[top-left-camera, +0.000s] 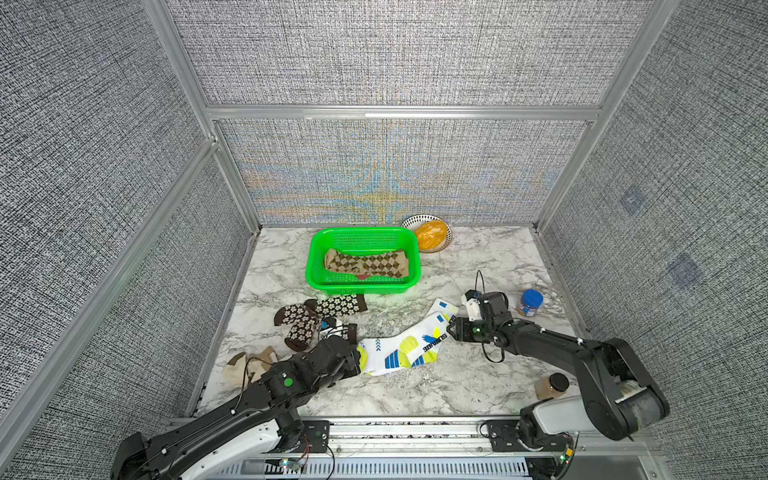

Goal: Place the socks together as a pair
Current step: Flatten out the sock.

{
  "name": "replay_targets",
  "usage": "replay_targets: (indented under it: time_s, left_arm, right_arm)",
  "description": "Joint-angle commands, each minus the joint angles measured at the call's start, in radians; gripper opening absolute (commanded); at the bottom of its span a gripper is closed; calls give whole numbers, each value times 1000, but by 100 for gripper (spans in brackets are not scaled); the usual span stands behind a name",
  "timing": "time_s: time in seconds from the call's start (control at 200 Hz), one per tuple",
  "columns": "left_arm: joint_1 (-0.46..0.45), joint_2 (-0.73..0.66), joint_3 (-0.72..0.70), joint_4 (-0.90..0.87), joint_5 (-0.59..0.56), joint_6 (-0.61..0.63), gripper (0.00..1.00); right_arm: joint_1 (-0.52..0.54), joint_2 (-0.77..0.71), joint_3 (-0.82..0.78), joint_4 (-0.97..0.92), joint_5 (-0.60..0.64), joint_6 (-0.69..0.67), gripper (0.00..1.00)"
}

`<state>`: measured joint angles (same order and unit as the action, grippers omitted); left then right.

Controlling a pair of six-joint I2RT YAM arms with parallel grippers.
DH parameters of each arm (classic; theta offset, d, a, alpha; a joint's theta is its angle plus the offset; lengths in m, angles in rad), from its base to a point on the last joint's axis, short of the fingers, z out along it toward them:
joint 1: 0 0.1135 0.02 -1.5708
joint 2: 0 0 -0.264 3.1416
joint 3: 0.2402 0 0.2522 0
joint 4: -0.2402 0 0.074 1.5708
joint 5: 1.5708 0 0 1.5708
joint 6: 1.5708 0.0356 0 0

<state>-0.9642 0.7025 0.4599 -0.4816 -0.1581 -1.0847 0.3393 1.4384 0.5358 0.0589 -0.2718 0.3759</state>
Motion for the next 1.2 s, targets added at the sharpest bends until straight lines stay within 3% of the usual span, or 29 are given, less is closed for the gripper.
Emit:
replay_targets:
  time_s: [0.0,0.18,0.325,0.545,0.916,1.191]
  left_arm:
    - [1,-6,-3,-16,-17,-6,1]
    - [1,21,2,-9,-5,6,1]
    - [2,42,3,12,5,12,1]
    - [1,68,29,31,25,36,1]
    - [-10,68,189,51,108,63,1]
    - [-36,131,142,118,136,28,1]
  right_arm:
    - [1,20,-19,86,-28,24,45]
    - [0,-21,-31,85,-82,38,13]
    - [1,-121,-45,44,-144,49,0]
    - [1,-208,-20,-26,-173,50,0]
    - [-83,-222,235,-286,-152,-49,0]
    - [-134,-225,297,-358,-200,-78,0]
